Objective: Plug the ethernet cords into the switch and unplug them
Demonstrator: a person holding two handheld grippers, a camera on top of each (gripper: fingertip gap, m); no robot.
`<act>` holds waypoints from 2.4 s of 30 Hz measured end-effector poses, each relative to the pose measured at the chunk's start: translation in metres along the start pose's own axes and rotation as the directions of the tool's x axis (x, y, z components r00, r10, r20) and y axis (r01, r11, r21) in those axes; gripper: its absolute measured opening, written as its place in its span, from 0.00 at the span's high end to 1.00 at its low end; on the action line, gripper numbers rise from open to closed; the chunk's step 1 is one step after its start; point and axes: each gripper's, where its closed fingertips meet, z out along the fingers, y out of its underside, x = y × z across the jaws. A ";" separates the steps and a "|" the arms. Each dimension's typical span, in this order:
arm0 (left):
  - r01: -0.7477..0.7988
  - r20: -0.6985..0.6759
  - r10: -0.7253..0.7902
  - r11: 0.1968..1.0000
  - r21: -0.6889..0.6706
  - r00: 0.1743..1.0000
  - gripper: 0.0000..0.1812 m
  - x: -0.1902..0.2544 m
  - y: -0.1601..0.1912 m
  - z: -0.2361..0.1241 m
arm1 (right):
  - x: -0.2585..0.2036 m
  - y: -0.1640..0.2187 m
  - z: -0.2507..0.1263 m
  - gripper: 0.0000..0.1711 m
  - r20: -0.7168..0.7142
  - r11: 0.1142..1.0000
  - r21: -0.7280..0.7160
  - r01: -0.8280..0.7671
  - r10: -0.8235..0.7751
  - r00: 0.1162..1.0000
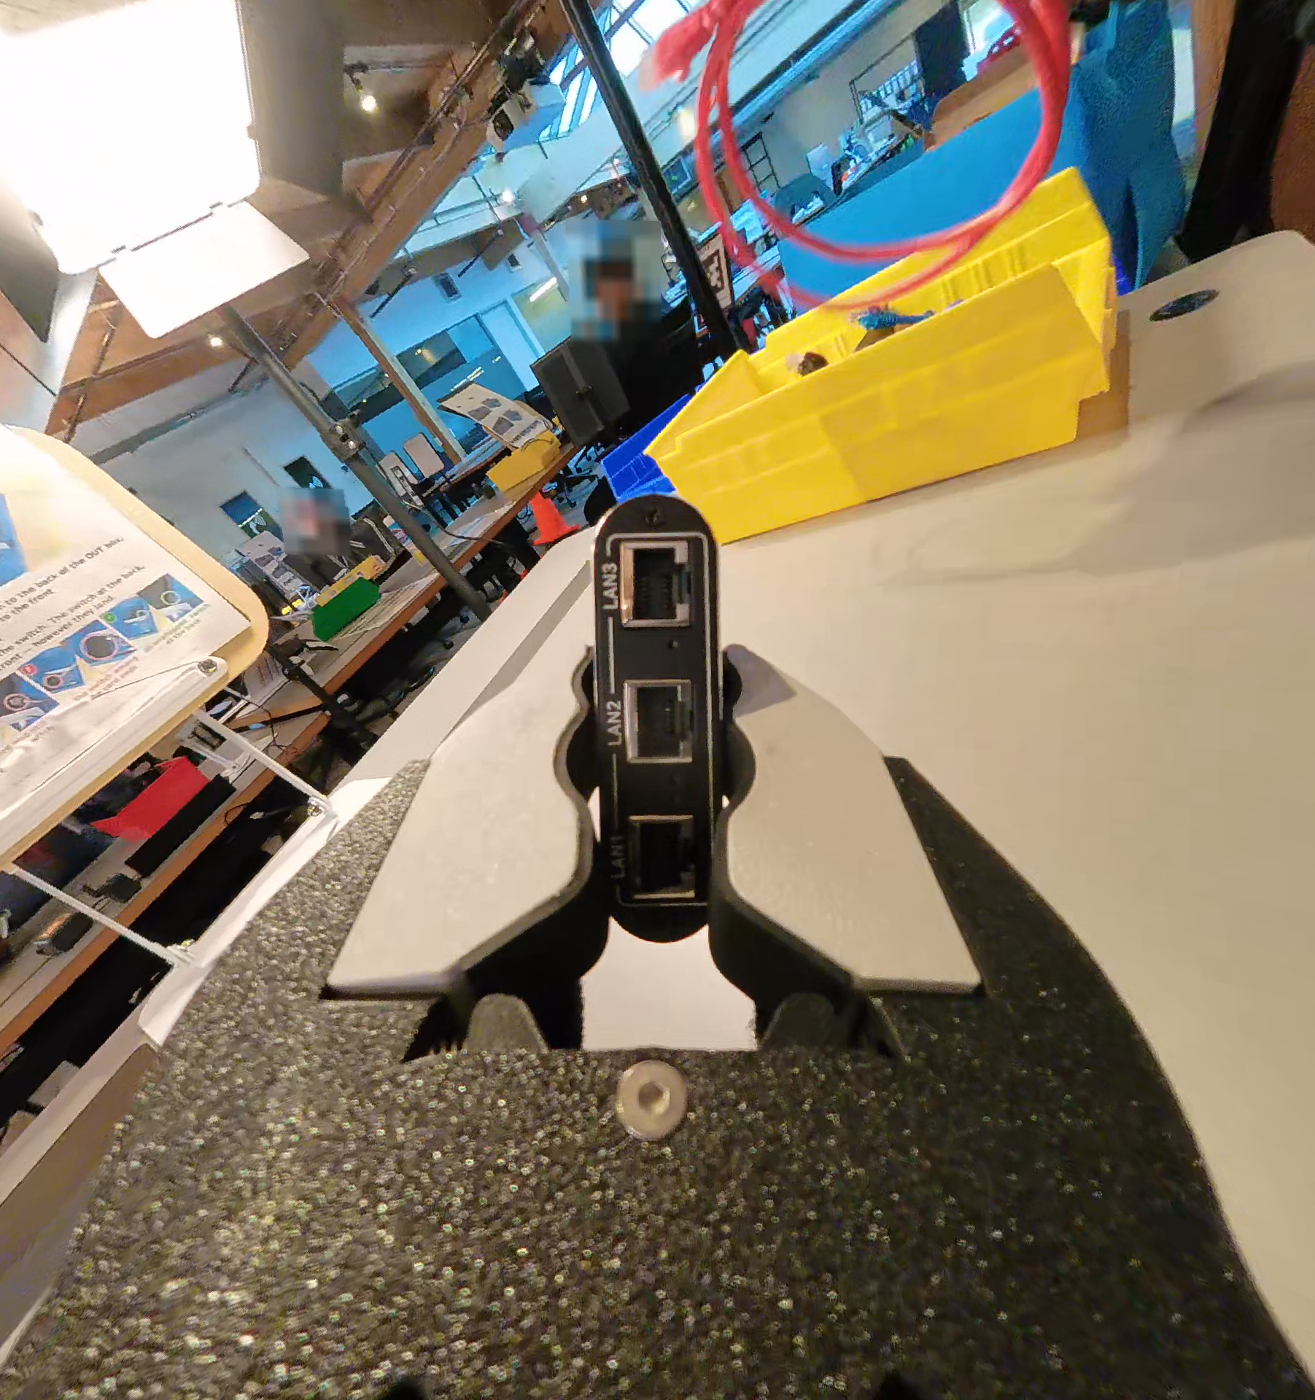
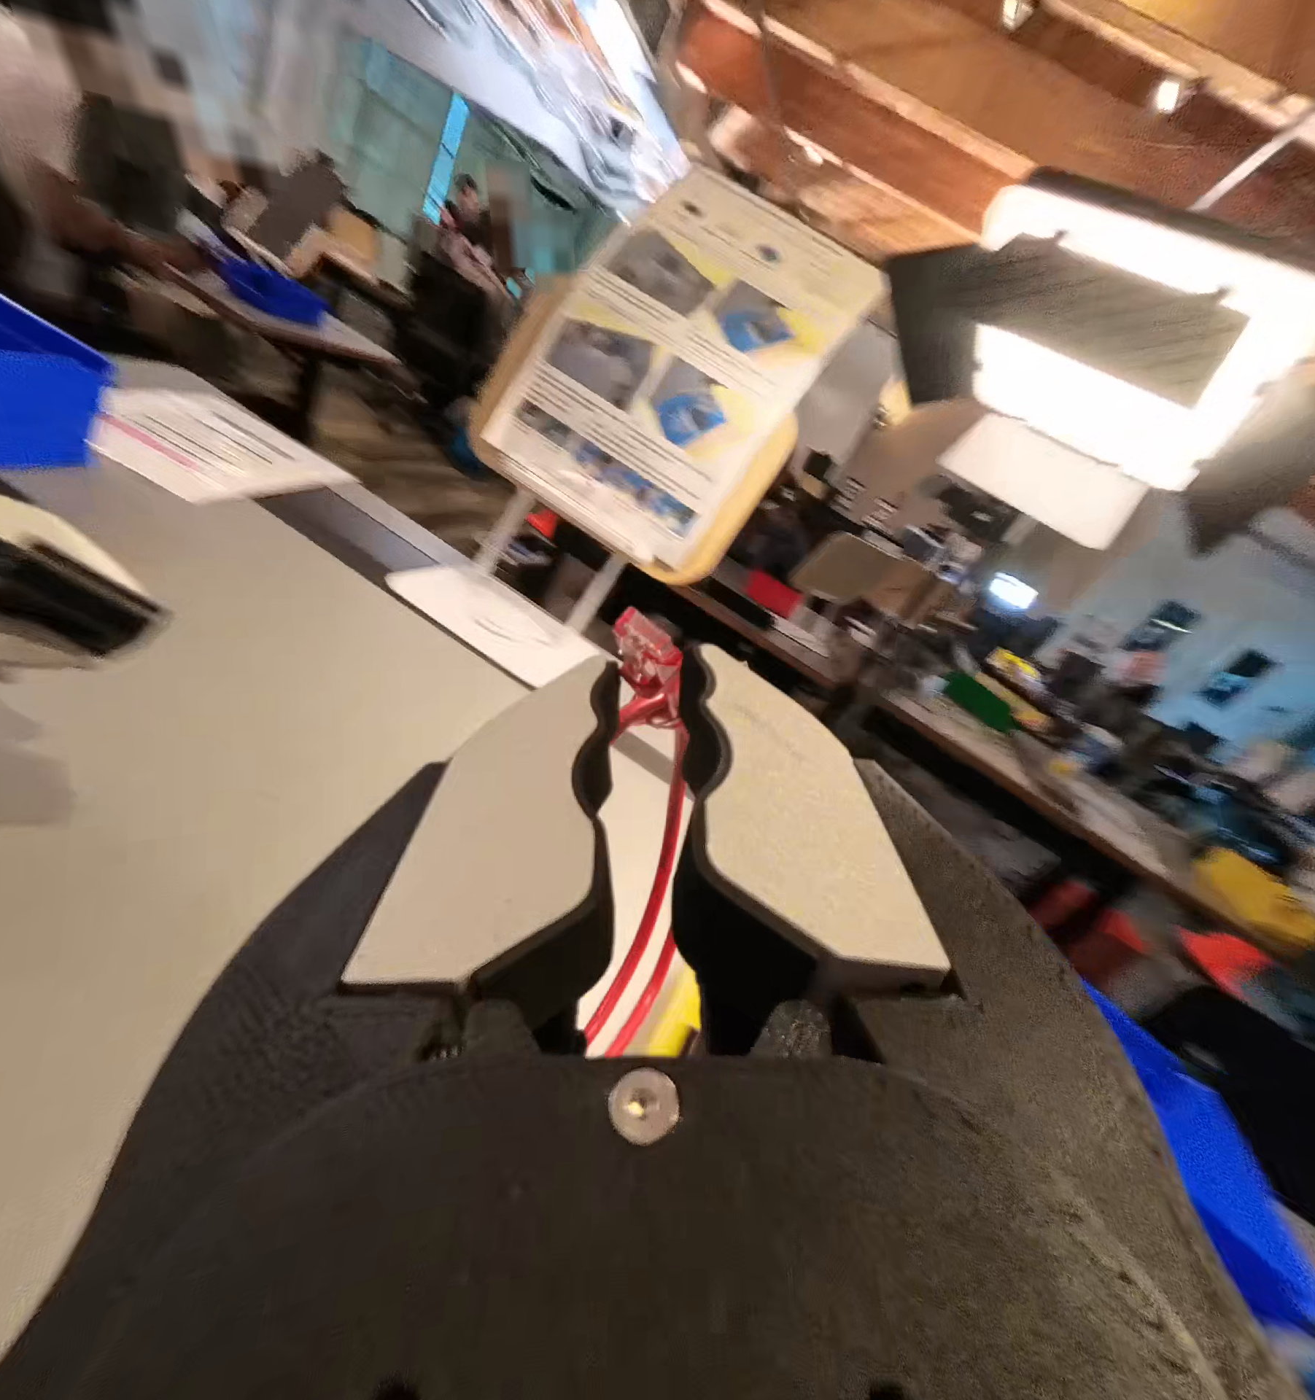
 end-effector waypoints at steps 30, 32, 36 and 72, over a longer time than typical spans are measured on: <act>0.162 -0.281 -0.154 0.987 0.006 0.947 0.85 0.069 -0.021 0.026 | -0.137 0.085 -0.002 0.80 0.496 1.000 0.004 0.014 -0.014 0.868; 0.084 -0.284 -0.088 0.996 -0.029 0.955 0.85 0.077 -0.015 0.029 | -0.173 0.078 0.006 0.78 0.579 0.999 0.042 0.027 -0.047 0.814; -0.037 -0.287 0.014 0.996 -0.077 0.958 0.85 0.084 -0.006 0.031 | -0.223 0.070 0.016 0.77 0.674 0.988 0.101 0.114 -0.152 0.723; -0.137 -0.082 0.123 0.971 -0.198 0.989 0.70 0.063 0.023 0.040 | 0.110 0.324 0.064 0.85 0.107 0.230 -0.966 0.113 -0.038 0.993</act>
